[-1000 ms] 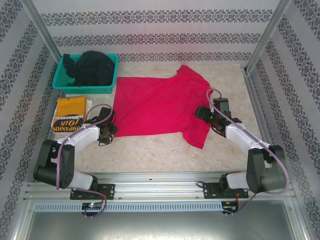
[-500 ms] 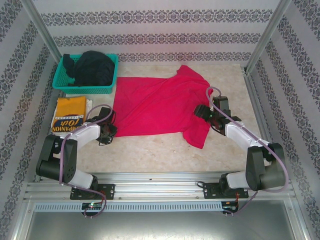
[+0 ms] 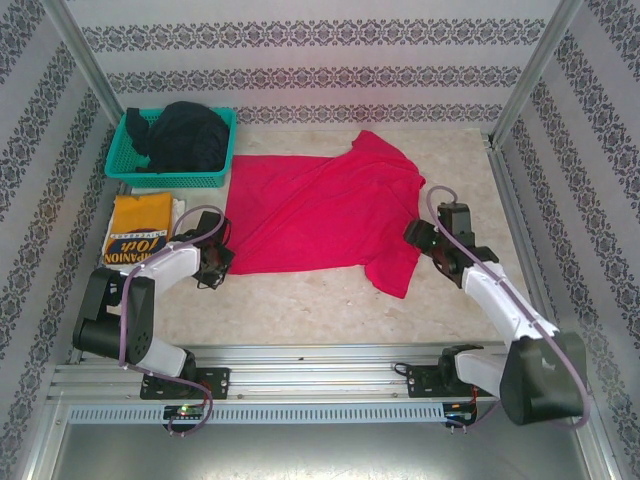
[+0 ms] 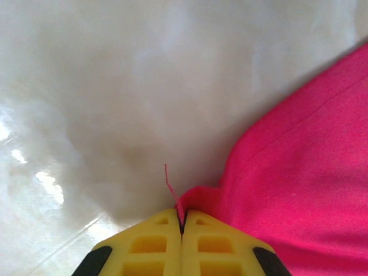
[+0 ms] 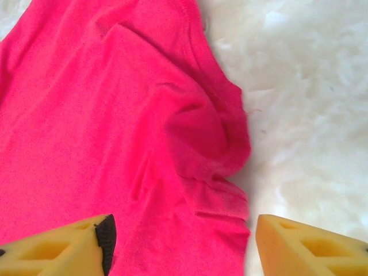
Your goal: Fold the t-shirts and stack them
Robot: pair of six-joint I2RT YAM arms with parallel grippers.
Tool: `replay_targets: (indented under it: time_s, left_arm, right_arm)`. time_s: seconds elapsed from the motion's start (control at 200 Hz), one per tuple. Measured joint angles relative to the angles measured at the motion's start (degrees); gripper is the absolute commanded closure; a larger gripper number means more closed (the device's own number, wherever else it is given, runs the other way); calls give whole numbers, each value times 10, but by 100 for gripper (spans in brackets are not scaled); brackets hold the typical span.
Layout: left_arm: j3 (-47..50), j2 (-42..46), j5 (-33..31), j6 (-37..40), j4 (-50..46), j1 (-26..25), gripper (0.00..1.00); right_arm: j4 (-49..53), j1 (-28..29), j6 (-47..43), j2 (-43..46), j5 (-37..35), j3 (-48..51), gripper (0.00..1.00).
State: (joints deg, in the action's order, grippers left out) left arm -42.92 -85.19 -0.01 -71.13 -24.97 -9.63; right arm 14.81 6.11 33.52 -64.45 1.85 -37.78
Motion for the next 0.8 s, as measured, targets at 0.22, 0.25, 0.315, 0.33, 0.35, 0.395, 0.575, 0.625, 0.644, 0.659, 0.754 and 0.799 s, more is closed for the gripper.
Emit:
replay_targets:
  time_s: [0.22,0.25,0.315,0.33,0.35,0.395,0.575,0.625,0.644,0.659,0.754,0.799]
  left_arm:
    - [-9,0,0,6,2,0,100]
    - [-11,0,0,7,2,0,100]
    - [-13,0,0,8,2,0,100]
    - [-14,0,0,9,2,0,100]
    - [-14,0,0,10,2,0,100]
    - [-14,0,0,11,2,0,100]
    - [-14,0,0,17,2,0,100]
    - [-14,0,0,17,2,0,100]
    - [-14,0,0,17,2,0,100]
    - [-14,0,0,18,2,0,100]
    - [-14,1,-2,19,2,0,100]
    - [-14,1,-2,19,2,0,100]
  right_arm:
    - [13,7,35,-10,30,62,63]
    - [13,13,41,-22,34,64,66]
    - [7,28,48,-54,43,63,73]
    - [6,31,45,-62,45,63,75]
    - [6,37,50,-72,47,61,77]
    - [3,48,51,-92,50,57,84]
    - [-23,68,58,-162,48,33,93]
    - [-24,68,66,-173,42,30,94]
    - [-24,68,68,-174,40,29,94]
    - [-24,68,72,-175,38,29,94]
    - [-11,68,101,-167,24,29,96]
    - [7,69,118,-158,17,29,97]
